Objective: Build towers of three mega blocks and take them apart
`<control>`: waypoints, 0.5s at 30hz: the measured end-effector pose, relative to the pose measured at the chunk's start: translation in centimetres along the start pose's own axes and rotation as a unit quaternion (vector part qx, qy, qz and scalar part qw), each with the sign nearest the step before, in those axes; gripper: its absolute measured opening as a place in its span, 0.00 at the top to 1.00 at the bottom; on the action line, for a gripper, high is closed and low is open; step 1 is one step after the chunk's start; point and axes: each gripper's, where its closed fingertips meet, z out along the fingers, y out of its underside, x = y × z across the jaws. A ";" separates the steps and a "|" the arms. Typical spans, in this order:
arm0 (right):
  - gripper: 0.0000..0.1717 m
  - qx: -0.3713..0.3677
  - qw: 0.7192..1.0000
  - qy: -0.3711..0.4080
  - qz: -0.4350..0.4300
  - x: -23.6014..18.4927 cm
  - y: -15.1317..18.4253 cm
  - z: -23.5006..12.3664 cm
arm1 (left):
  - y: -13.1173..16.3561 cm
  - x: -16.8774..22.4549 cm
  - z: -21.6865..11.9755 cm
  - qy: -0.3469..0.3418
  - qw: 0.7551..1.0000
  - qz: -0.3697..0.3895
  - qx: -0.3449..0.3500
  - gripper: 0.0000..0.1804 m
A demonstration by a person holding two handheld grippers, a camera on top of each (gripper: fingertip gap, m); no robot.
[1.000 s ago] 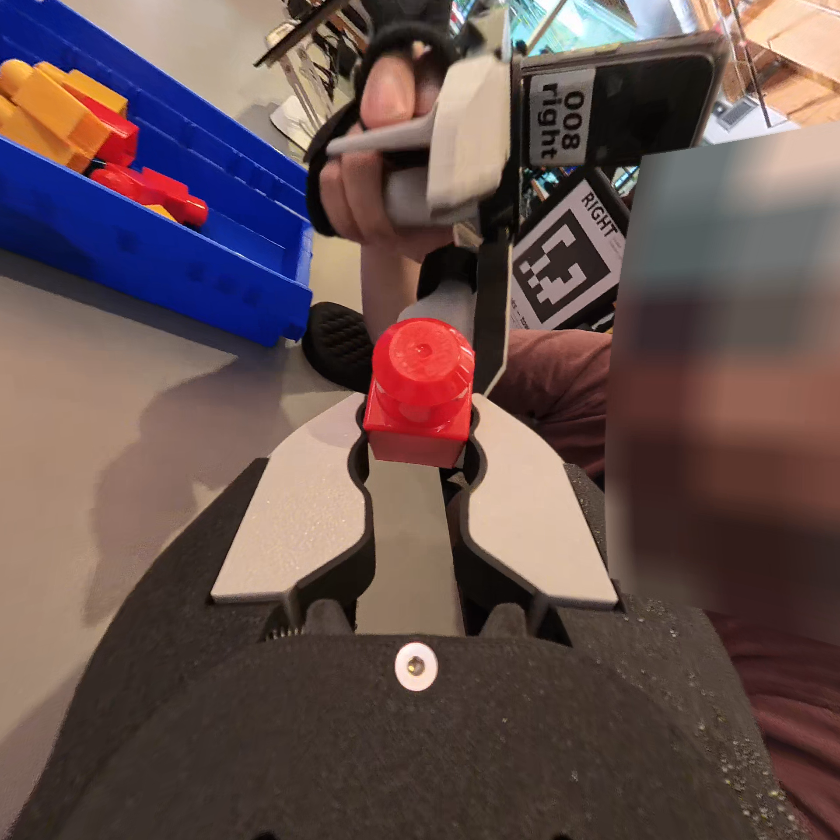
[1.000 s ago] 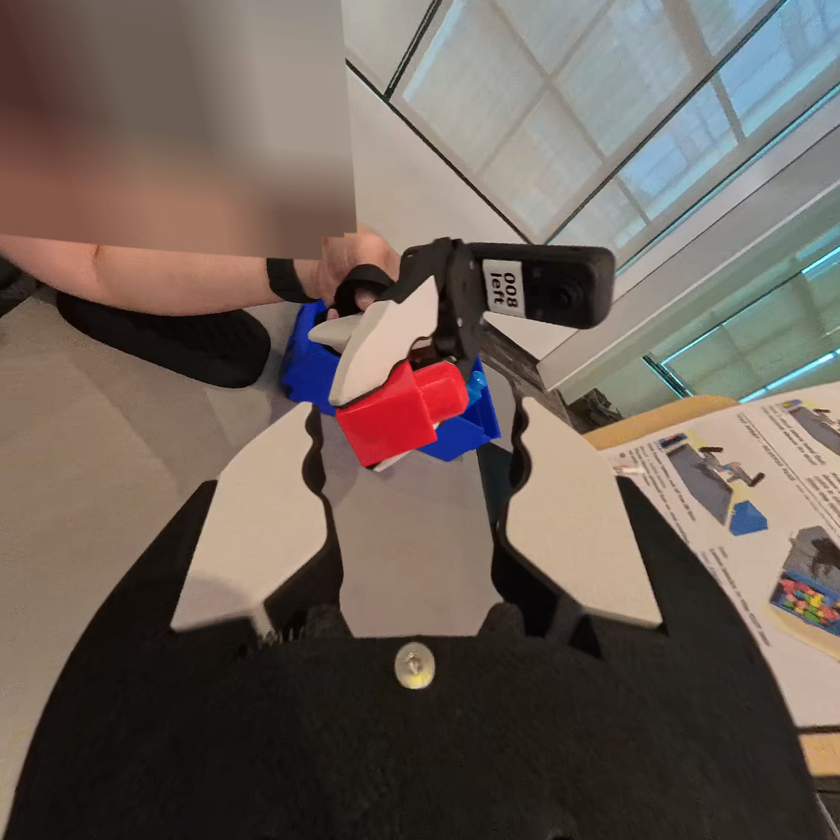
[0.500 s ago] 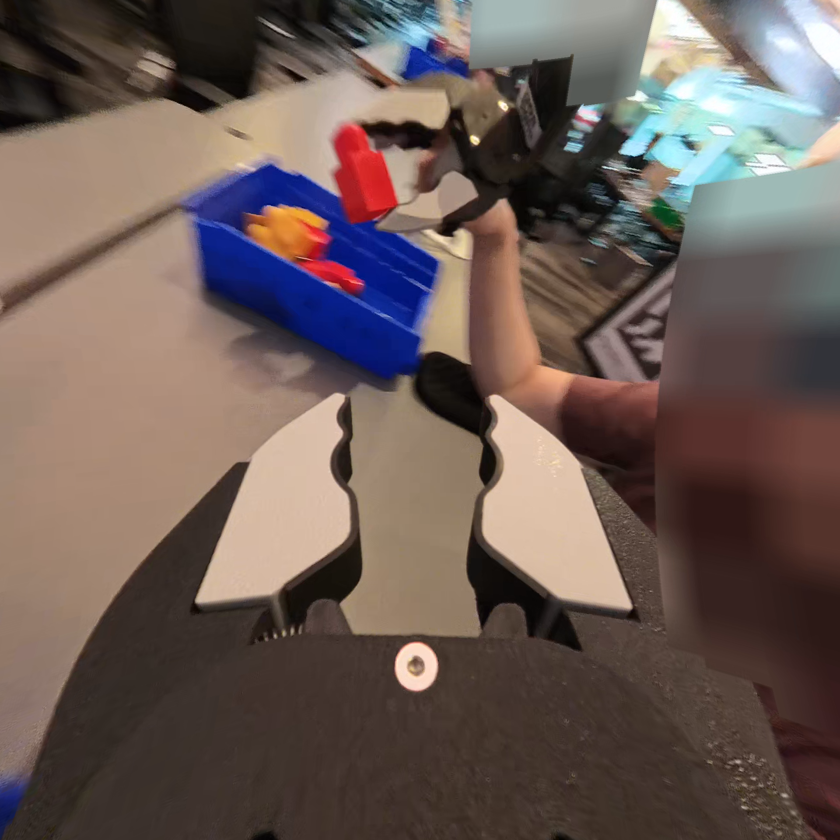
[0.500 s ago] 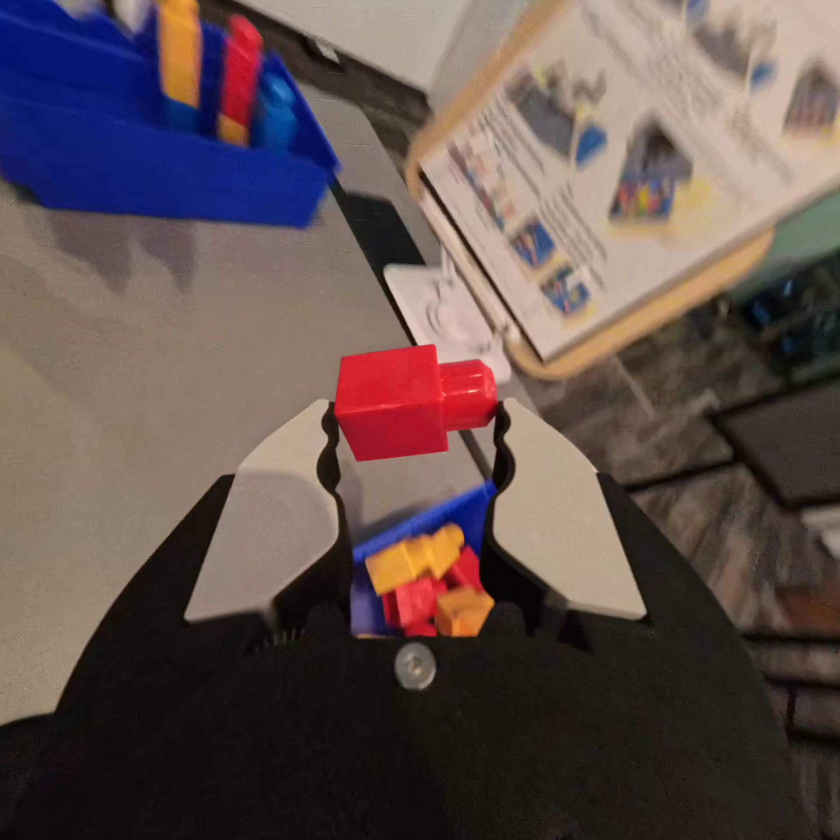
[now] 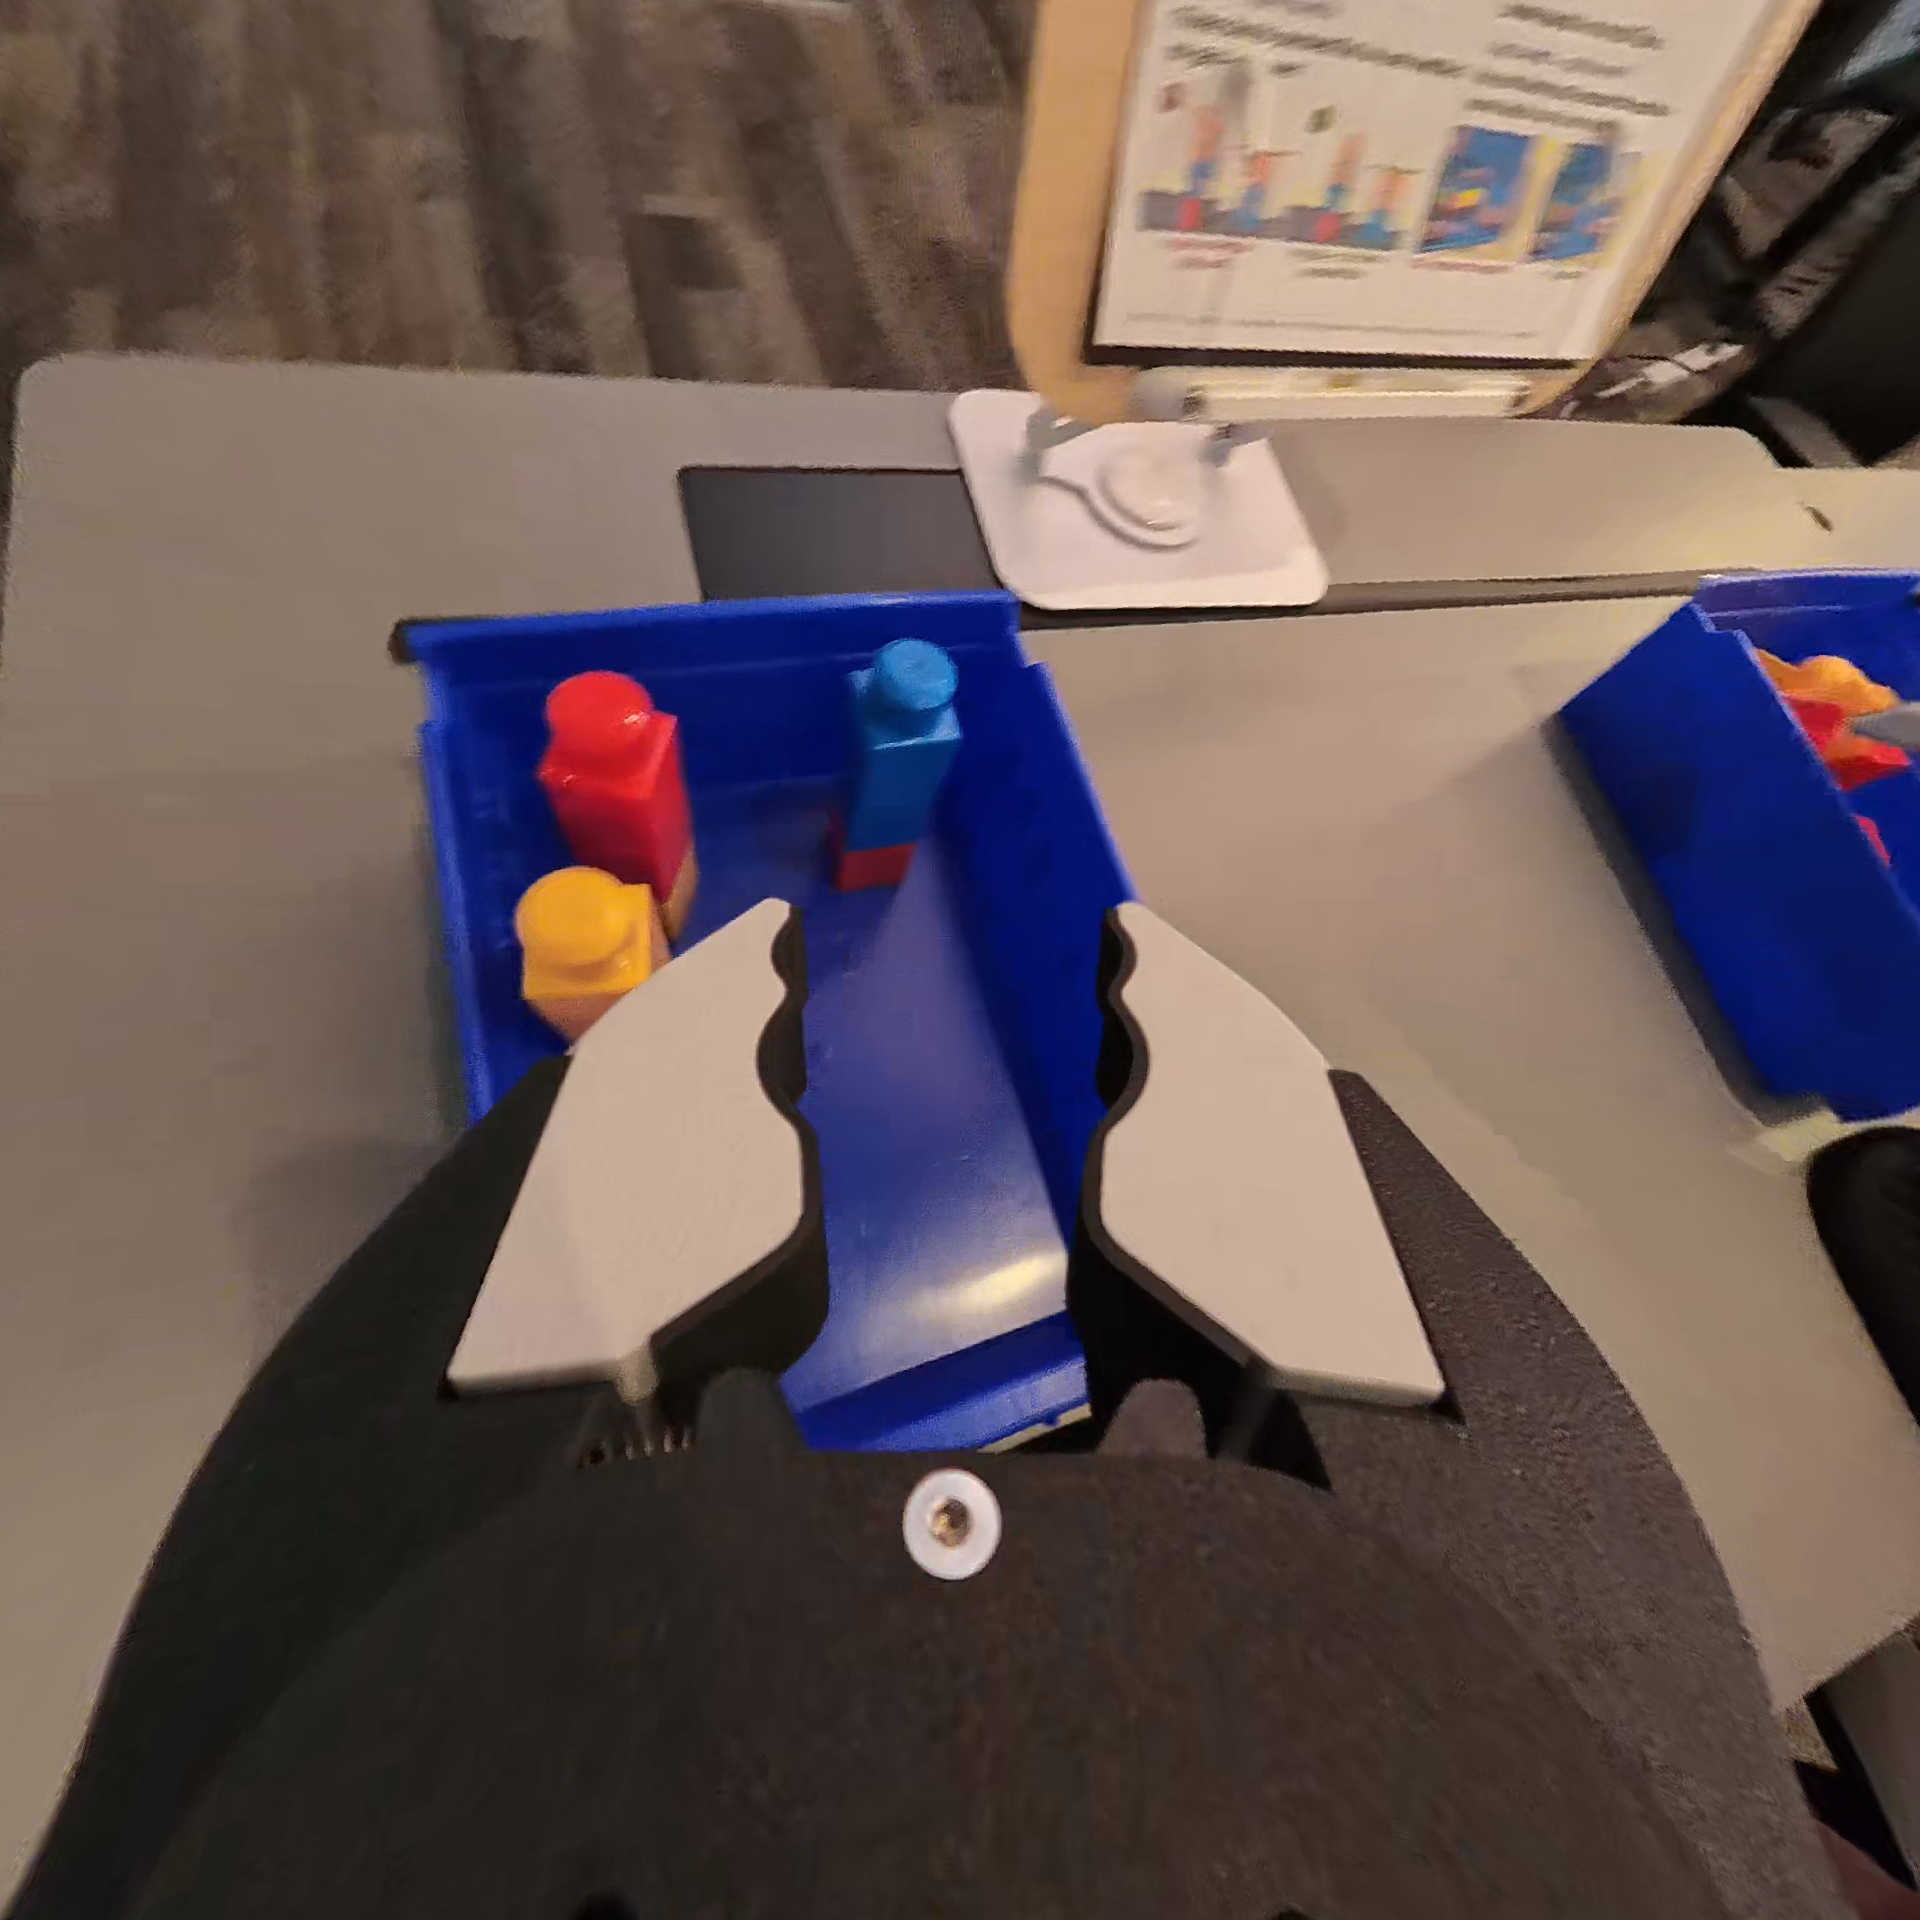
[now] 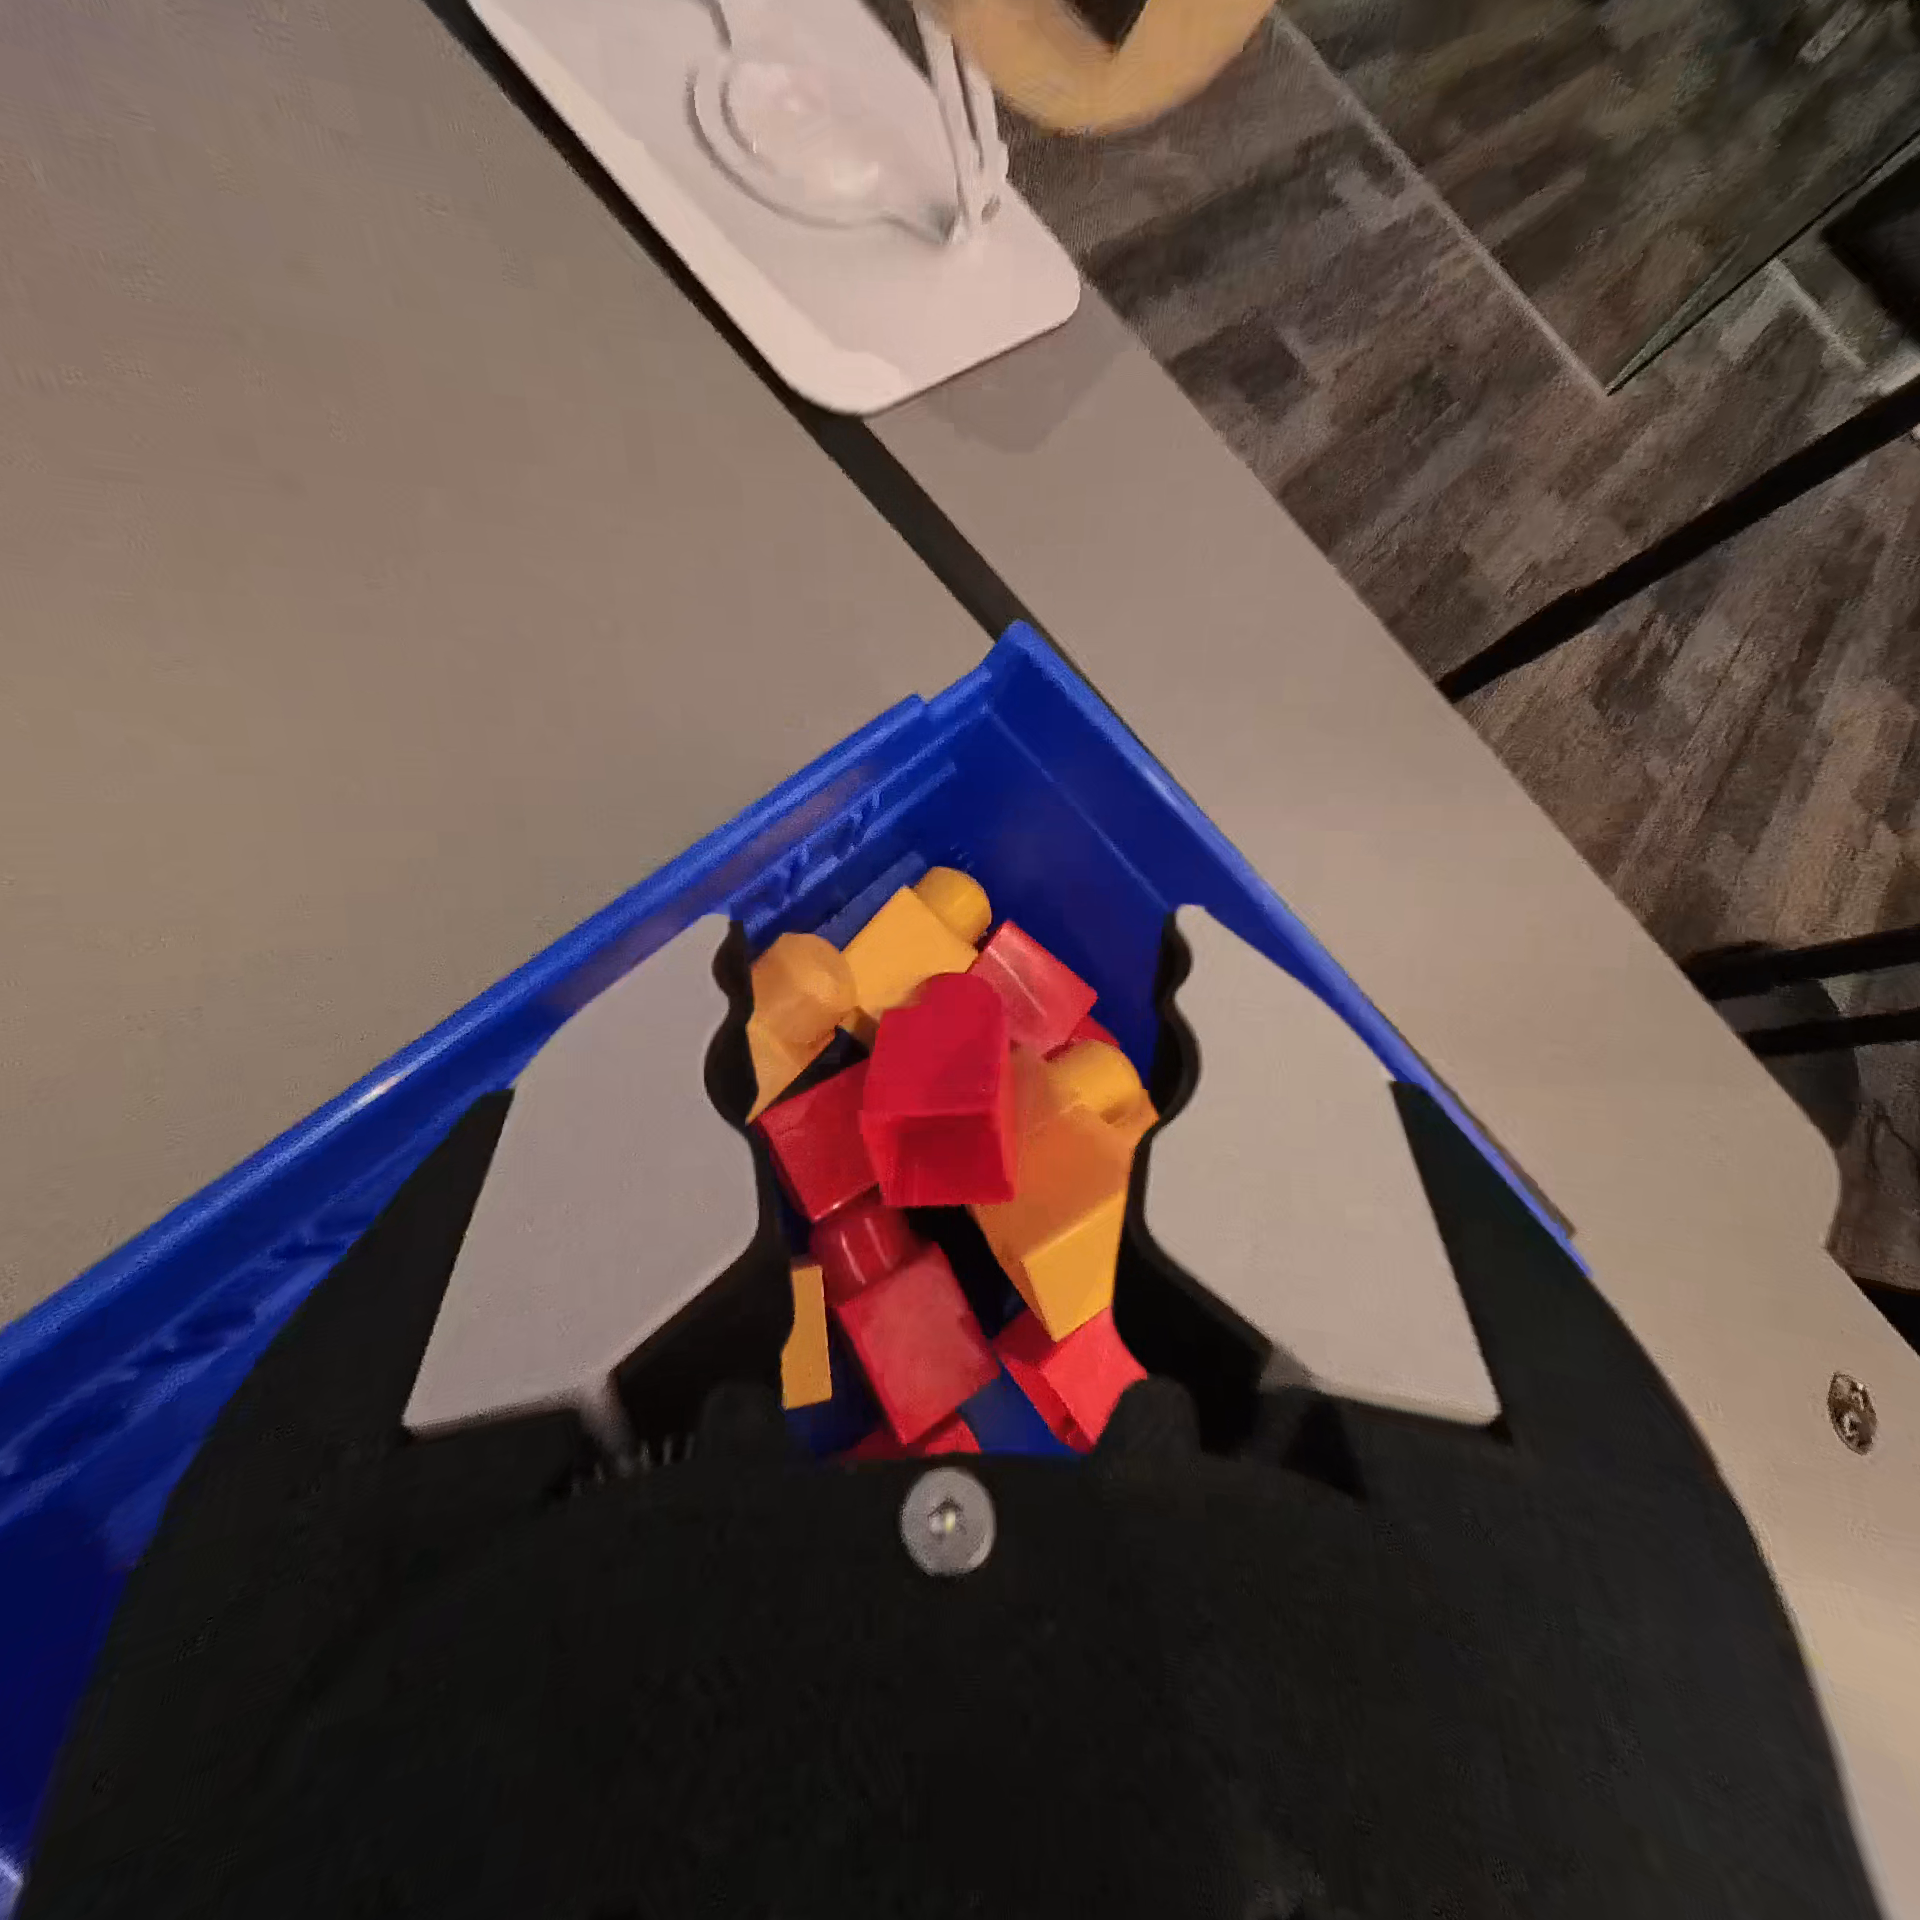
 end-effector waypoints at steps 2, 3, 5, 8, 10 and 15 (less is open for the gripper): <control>0.56 0.030 1.000 0.002 0.005 0.1 -1.2 -0.9 | 0.5 -1.0 0.2 -0.006 1.000 -0.014 -0.008 0.73; 0.56 0.041 0.999 0.004 0.005 0.2 -1.6 -1.2 | 0.6 -1.5 0.6 -0.012 1.000 -0.017 -0.013 0.73; 0.56 0.054 0.999 0.007 0.000 0.1 -2.2 -1.7 | 1.2 -3.2 1.3 -0.060 0.998 -0.018 -0.033 0.72; 0.56 0.061 0.998 0.005 -0.002 -0.1 -2.5 -1.8 | 1.8 -6.2 2.1 -0.144 0.988 0.015 -0.059 0.70; 0.57 0.059 0.998 0.003 -0.002 -0.2 -2.4 -1.6 | 2.4 -7.1 3.1 -0.153 0.985 0.037 -0.075 0.70; 0.57 0.047 0.999 -0.006 -0.004 -0.5 -2.2 -0.9 | 4.0 -9.4 6.0 -0.170 0.976 0.069 -0.115 0.70</control>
